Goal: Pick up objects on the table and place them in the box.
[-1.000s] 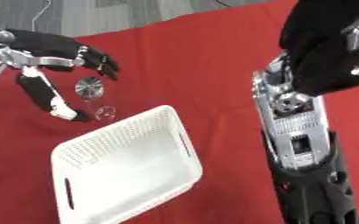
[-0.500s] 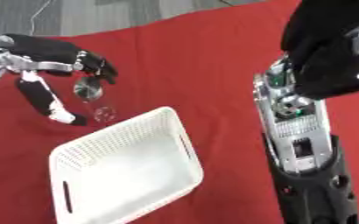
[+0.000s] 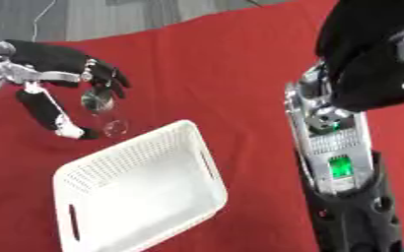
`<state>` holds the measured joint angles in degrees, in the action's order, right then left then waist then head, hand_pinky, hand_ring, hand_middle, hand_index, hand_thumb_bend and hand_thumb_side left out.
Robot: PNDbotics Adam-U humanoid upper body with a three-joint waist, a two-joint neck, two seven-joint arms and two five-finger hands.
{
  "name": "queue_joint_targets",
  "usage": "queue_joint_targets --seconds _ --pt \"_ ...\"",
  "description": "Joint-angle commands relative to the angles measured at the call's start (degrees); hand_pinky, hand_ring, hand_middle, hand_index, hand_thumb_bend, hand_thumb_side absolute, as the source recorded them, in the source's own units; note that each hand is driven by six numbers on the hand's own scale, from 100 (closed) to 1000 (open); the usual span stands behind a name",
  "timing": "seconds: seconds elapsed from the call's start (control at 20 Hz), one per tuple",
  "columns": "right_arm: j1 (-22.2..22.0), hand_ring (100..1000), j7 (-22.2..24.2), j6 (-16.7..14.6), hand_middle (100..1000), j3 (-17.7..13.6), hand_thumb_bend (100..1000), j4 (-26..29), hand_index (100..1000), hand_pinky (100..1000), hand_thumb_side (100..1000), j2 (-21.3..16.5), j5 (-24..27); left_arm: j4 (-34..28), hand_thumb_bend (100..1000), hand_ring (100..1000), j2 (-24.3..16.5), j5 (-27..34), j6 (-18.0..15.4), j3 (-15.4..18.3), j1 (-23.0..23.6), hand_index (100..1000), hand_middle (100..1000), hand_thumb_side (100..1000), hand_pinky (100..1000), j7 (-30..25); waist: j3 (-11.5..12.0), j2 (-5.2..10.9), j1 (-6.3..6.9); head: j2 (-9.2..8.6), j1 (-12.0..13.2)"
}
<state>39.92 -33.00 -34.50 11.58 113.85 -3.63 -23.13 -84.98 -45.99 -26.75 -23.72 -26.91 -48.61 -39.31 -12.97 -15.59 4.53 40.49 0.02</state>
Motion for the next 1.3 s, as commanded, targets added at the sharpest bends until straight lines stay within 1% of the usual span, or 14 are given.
queue_joint_targets --seconds 0.05,0.35,0.6,0.65,0.75,0.8,0.85,0.95,1.0,1.05,1.1,1.15,1.2,1.3 --pt "1.05 592 -0.76 -1.0 611 0.1 100 0.74 638 576 1000 0.34 0.19 -0.23 350 694 -1.71 -0.4 -1.16 1.02 -0.59 808 850 450 571 -1.02 -0.11 0.81 -0.02 -0.82 0.28" --pt "1.1 592 -0.71 -1.0 611 0.08 100 0.74 638 576 1000 0.32 0.31 0.03 275 618 -1.77 -0.75 -0.88 1.07 -0.43 708 802 404 487 -0.69 -0.06 0.68 -0.11 -0.92 0.27" --pt "1.17 592 -0.68 -1.03 610 0.07 100 0.74 638 576 1000 0.38 0.36 0.54 100 517 -1.6 -0.55 -0.75 0.98 -0.12 597 718 379 362 -0.43 -0.1 0.59 -0.16 -1.09 0.31" --pt "1.21 592 -0.69 -1.05 607 0.07 100 0.74 638 576 1000 0.41 0.36 0.68 100 499 -1.54 -0.47 -0.72 0.97 -0.01 576 700 385 340 -0.31 -0.12 0.57 -0.16 -1.14 0.31" --pt "1.28 589 -0.72 -1.1 605 0.05 100 0.74 638 576 1000 0.48 0.36 1.01 100 439 -1.42 -0.24 -0.68 0.97 0.25 532 614 381 280 -0.01 -0.18 0.52 -0.17 -1.24 0.32" --pt "1.31 589 -0.75 -1.11 603 0.04 100 0.74 638 576 1000 0.51 0.36 1.18 100 386 -1.39 -0.15 -0.64 0.96 0.38 504 563 372 219 0.09 -0.2 0.49 -0.17 -1.25 0.31" --pt "1.34 587 -0.77 -1.13 602 0.02 100 0.74 638 576 1000 0.54 0.34 1.35 100 361 -1.37 -0.06 -0.6 0.95 0.53 494 541 368 185 0.16 -0.22 0.47 -0.16 -1.21 0.31" --pt "1.36 586 -0.8 -1.15 601 0.01 100 0.74 638 576 1000 0.56 0.31 1.65 100 352 -1.44 0.06 -0.42 1.01 0.8 480 527 361 170 0.24 -0.22 0.43 -0.15 -1.14 0.29" --pt "1.36 585 -0.81 -1.15 601 0.0 100 0.74 638 576 1000 0.54 0.3 1.72 100 358 -1.51 0.09 -0.32 1.07 0.92 491 529 364 172 0.27 -0.2 0.42 -0.15 -1.1 0.27" --pt "1.35 585 -0.81 -1.14 601 -0.02 100 0.74 638 576 1000 0.51 0.28 1.74 100 397 -1.66 0.06 -0.22 1.13 1.03 543 558 369 203 0.23 -0.16 0.4 -0.15 -1.06 0.28" --pt "1.34 584 -0.83 -1.14 601 -0.05 100 0.74 638 576 1000 0.47 0.26 1.73 100 440 -1.88 -0.14 -0.06 1.18 1.12 569 582 384 269 0.03 -0.11 0.4 -0.15 -1.0 0.31" --pt "1.3 584 -0.86 -1.12 601 -0.1 100 0.74 638 576 1000 0.39 0.24 1.75 167 509 -2.24 -0.69 0.32 1.26 1.21 624 634 436 379 -0.54 0.01 0.42 -0.16 -0.9 0.4" --pt "1.25 584 -0.89 -1.1 601 -0.14 100 0.74 638 576 1000 0.3 0.21 1.74 247 610 -2.56 -1.39 0.86 1.4 1.28 700 725 487 516 -1.27 0.14 0.44 -0.17 -0.79 0.49" --pt "1.09 583 -0.92 -0.99 601 -0.21 100 0.74 638 576 1000 0.02 0.17 1.9 328 697 -3.29 -3.9 3.27 1.83 1.3 749 772 537 618 -3.54 0.54 0.53 -0.23 -0.43 0.66"
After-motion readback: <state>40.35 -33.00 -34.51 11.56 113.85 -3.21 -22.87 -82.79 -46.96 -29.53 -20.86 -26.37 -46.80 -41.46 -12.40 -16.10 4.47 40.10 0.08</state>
